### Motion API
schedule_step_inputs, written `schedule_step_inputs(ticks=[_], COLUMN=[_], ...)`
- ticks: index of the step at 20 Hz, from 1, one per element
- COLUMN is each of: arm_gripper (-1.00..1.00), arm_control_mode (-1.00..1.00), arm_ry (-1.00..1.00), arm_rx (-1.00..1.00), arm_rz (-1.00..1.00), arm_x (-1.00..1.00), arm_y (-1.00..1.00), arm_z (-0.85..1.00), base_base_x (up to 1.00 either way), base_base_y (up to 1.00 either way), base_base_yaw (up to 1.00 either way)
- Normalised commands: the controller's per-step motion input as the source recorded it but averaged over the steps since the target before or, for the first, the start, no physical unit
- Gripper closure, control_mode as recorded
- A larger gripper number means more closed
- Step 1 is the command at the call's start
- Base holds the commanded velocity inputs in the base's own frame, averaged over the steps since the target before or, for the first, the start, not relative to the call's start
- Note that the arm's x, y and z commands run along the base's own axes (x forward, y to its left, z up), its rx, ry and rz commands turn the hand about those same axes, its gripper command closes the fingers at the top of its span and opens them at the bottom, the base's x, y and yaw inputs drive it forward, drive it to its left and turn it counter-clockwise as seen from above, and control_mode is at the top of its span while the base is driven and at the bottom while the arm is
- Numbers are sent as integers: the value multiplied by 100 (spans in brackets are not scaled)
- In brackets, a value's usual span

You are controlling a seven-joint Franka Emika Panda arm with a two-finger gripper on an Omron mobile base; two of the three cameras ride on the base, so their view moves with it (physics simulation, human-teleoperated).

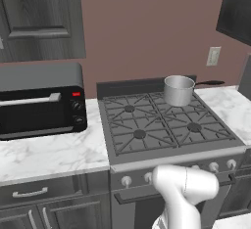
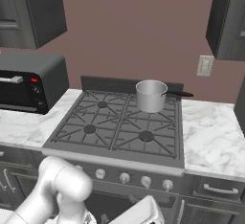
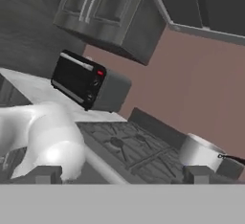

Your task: Turn off the rear right burner of the stove.

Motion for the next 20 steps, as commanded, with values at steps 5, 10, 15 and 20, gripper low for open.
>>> schedule_step_inputs(ticks=[5,10,15,20], arm_gripper=[-100,-100,-100,-100], arm_control_mode=[-100,-100,-100,-100], arm_ry=[-36,-11,0,3], arm_rx=[-7,-4,0,0], arm_rz=[0,-4,-6,-5], arm_x=[0,30,56,45], arm_y=[9,40,20,0], arm_z=[-74,-17,0,0], base_base_x=[0,0,0,0], base_base_y=[0,0,0,0], base_base_yaw=[0,0,0,0])
